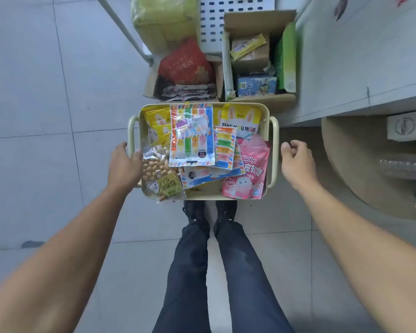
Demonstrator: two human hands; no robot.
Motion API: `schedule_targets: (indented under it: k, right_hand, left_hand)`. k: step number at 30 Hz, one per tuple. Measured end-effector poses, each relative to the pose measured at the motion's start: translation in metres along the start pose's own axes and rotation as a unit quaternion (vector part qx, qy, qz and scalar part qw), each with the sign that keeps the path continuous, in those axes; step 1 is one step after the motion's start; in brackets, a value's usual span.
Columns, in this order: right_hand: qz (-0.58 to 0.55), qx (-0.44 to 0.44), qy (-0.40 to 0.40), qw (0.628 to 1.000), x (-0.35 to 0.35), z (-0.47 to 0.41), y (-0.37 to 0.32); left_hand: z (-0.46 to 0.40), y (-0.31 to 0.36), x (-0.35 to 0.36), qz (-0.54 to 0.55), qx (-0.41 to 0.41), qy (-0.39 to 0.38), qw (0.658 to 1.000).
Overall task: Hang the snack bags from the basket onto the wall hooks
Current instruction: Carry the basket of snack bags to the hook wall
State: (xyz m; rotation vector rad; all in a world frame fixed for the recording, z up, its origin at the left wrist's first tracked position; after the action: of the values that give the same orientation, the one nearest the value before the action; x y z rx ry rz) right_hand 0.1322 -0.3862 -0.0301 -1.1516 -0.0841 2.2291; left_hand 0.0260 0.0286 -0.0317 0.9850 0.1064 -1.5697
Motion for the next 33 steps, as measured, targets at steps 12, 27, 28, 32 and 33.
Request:
schedule_targets:
  k: [12,27,28,32,33]
  right_hand:
    - [-0.079,0.107,-0.013,0.991,0.078,-0.060,0.037]
    - [-0.024,0.104,-0.016,0.994,0.054,-0.024,0.013]
    - [-0.017,0.099,-0.018,0.995,0.046,-0.018,0.005]
    - [-0.002,0.081,-0.025,0.996,0.017,0.009,-0.025]
    - [0.000,0.076,-0.030,0.997,0.010,0.018,-0.034]
  left_hand:
    - [-0.083,-0.043,0.029,0.148,-0.079,0.012,0.986]
    - [-0.058,-0.061,0.008,0.139,-0.072,0.012,0.988]
    - [-0.052,-0.059,0.001,0.144,-0.075,0.015,0.987]
    - [-0.017,-0.051,-0.039,0.164,-0.088,0.036,0.982]
    - [-0.007,-0.051,-0.051,0.170,-0.090,0.041,0.980]
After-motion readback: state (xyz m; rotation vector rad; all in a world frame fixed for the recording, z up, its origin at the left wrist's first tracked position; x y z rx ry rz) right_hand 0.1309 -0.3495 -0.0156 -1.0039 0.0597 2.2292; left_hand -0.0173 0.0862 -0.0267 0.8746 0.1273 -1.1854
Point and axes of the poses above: each hand's wrist, its own z-axis away from the middle knuckle, its own x-axis out of the palm, y = z × x, the point moved 5 cm from there along -z, towards the middle knuckle, and after that the axes turned 10 degrees about z, right-handed, at the moved point
